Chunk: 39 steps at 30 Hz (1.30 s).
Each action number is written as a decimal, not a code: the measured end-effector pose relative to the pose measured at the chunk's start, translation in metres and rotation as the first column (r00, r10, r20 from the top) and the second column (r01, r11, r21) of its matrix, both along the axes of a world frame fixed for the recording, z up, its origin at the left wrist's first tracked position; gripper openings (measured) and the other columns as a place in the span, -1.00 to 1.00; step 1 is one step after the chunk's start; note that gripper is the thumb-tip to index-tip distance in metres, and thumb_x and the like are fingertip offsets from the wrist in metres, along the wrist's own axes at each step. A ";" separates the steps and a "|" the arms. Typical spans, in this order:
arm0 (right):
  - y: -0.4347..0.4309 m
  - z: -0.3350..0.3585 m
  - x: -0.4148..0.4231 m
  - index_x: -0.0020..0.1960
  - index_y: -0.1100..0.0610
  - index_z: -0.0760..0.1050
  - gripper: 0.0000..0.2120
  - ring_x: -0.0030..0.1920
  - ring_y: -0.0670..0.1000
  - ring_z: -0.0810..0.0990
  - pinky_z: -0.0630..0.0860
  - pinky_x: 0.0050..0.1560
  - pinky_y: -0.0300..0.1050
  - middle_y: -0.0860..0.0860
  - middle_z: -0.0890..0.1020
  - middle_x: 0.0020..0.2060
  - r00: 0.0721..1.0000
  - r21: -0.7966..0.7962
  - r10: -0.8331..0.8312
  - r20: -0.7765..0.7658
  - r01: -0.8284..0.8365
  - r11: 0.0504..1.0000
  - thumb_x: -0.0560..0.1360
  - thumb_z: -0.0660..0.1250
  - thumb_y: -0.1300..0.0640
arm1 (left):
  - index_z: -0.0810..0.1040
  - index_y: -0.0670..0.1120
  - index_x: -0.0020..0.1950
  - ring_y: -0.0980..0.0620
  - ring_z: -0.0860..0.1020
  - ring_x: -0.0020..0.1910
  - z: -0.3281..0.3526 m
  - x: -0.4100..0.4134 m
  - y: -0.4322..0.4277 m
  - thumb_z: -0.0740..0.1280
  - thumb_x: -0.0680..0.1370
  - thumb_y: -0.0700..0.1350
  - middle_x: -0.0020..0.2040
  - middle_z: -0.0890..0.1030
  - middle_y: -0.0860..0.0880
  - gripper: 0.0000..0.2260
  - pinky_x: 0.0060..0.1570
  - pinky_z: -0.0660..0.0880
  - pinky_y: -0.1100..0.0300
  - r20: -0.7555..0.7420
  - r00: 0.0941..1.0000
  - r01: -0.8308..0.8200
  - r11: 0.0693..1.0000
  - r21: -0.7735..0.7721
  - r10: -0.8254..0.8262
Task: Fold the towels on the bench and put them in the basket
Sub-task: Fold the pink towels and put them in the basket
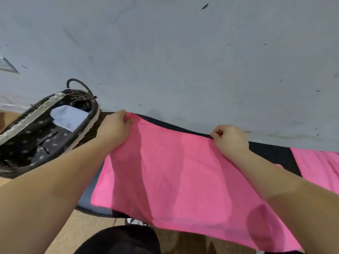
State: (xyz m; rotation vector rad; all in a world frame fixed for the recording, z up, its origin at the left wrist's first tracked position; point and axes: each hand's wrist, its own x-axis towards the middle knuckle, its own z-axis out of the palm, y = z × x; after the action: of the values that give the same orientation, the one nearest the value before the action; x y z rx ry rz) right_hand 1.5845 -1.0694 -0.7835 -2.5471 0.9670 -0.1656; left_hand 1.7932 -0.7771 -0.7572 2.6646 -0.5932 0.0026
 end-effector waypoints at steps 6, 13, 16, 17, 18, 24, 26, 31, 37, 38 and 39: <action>0.019 -0.007 -0.013 0.18 0.13 0.63 -0.74 0.12 0.26 0.58 0.50 0.19 0.15 0.14 0.62 0.08 0.972 -0.166 0.136 0.190 -0.105 0.981 0.56 0.31 0.08 | 0.46 -0.15 0.45 -0.37 0.39 0.38 -0.025 -0.014 0.002 0.31 0.59 -0.03 0.47 0.41 -0.24 -0.55 0.30 0.42 -0.24 0.097 0.995 -0.012 0.996 0.087 0.003; 0.097 -0.002 -0.044 0.65 -0.28 -0.14 -0.22 0.64 0.22 -0.31 -0.27 0.60 0.28 0.05 -0.25 0.66 0.888 0.025 0.290 -0.358 -0.301 0.953 0.51 -0.09 -0.54 | -0.12 0.23 0.67 -0.30 -0.28 0.64 -0.041 -0.088 0.000 0.06 0.50 0.52 0.69 -0.23 -0.12 -0.18 0.57 -0.23 -0.30 -0.316 0.942 0.221 0.920 0.323 -0.115; 0.104 -0.015 -0.042 0.61 -0.33 -0.32 -0.18 0.60 0.23 -0.42 -0.33 0.54 0.39 0.00 -0.36 0.63 0.880 -0.025 0.251 -0.404 -0.285 0.958 0.44 -0.26 -0.61 | -0.21 0.27 0.65 -0.26 -0.33 0.63 -0.047 -0.093 0.008 -0.08 0.47 0.58 0.69 -0.27 -0.08 -0.17 0.54 -0.30 -0.33 -0.241 0.959 0.223 0.917 0.331 -0.147; 0.104 -0.017 -0.041 0.61 -0.32 -0.32 -0.17 0.61 0.23 -0.40 -0.32 0.54 0.40 0.01 -0.33 0.64 0.890 -0.062 0.233 -0.391 -0.279 0.958 0.43 -0.28 -0.61 | -0.20 0.28 0.65 -0.25 -0.32 0.64 -0.049 -0.092 0.010 -0.11 0.46 0.58 0.69 -0.25 -0.08 -0.17 0.55 -0.30 -0.33 -0.198 0.968 0.213 0.917 0.337 -0.152; 0.105 -0.019 -0.039 0.61 -0.31 -0.30 -0.17 0.62 0.24 -0.37 -0.30 0.54 0.41 0.02 -0.30 0.65 0.898 -0.095 0.219 -0.382 -0.273 0.957 0.43 -0.30 -0.62 | -0.18 0.28 0.66 -0.24 -0.30 0.64 -0.050 -0.091 0.012 -0.13 0.46 0.58 0.70 -0.23 -0.07 -0.18 0.55 -0.29 -0.32 -0.160 0.974 0.204 0.919 0.339 -0.157; 0.104 -0.025 -0.023 0.62 -0.31 -0.27 -0.18 0.63 0.23 -0.31 -0.27 0.55 0.40 0.04 -0.24 0.67 0.913 -0.167 0.197 -0.357 -0.270 0.948 0.44 -0.32 -0.60 | -0.09 0.28 0.66 -0.20 -0.22 0.67 -0.056 -0.066 0.006 -0.11 0.48 0.57 0.71 -0.12 -0.04 -0.20 0.56 -0.25 -0.32 -0.050 0.982 0.188 0.936 0.299 -0.181; 0.103 -0.024 -0.017 0.63 -0.30 -0.25 -0.18 0.64 0.23 -0.31 -0.27 0.55 0.40 0.03 -0.23 0.67 0.914 -0.161 0.194 -0.357 -0.265 0.951 0.45 -0.31 -0.60 | -0.08 0.27 0.66 -0.20 -0.19 0.67 -0.056 -0.060 0.003 -0.11 0.48 0.56 0.71 -0.10 -0.04 -0.20 0.56 -0.26 -0.33 -0.032 0.984 0.176 0.937 0.303 -0.174; 0.097 -0.014 -0.025 0.65 -0.27 -0.11 -0.20 0.66 0.11 -0.21 -0.30 0.58 0.30 -0.03 -0.10 0.68 0.937 -0.026 0.276 -0.215 -0.288 0.957 0.48 -0.19 -0.54 | -0.13 0.25 0.67 -0.22 -0.19 0.67 -0.054 -0.059 0.003 -0.17 0.50 0.54 0.71 -0.14 -0.06 -0.22 0.55 -0.26 -0.36 -0.053 0.981 0.192 0.917 0.349 -0.185; 0.067 0.040 -0.094 0.41 0.10 0.54 -0.43 0.41 0.06 0.50 0.35 0.50 0.07 0.04 0.57 0.37 0.954 0.238 0.224 0.201 -0.269 0.933 0.52 0.27 -0.20 | -0.04 0.17 0.69 -0.24 -0.09 0.67 -0.043 -0.073 0.004 -0.13 0.63 0.38 0.71 -0.15 -0.08 -0.35 0.56 -0.05 -0.37 -0.035 0.962 0.260 0.872 0.414 -0.270; 0.058 0.053 -0.109 0.37 0.09 0.57 -0.54 0.31 0.00 0.56 0.42 0.44 0.00 -0.01 0.61 0.29 0.969 0.289 0.180 0.172 -0.224 0.931 0.56 0.34 -0.13 | 0.00 0.14 0.69 -0.25 -0.06 0.67 -0.040 -0.081 -0.001 -0.08 0.64 0.34 0.71 -0.13 -0.10 -0.35 0.55 -0.01 -0.36 -0.025 0.960 0.266 0.876 0.402 -0.280; 0.046 0.064 -0.124 0.31 0.06 0.60 -0.62 0.22 -0.04 0.61 0.48 0.36 -0.05 -0.06 0.63 0.22 0.986 0.322 0.135 0.095 -0.159 0.933 0.57 0.37 -0.10 | 0.04 0.09 0.69 -0.27 -0.03 0.66 -0.035 -0.091 -0.011 -0.02 0.64 0.32 0.71 -0.10 -0.12 -0.35 0.55 0.02 -0.35 -0.033 0.956 0.281 0.881 0.382 -0.291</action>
State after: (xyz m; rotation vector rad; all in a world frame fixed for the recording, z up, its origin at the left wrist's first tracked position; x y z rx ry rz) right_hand 1.4608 -1.0230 -0.7198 -2.2764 0.7053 -0.0464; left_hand 1.7025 -0.7880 -0.7925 2.9195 -1.0930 -0.1825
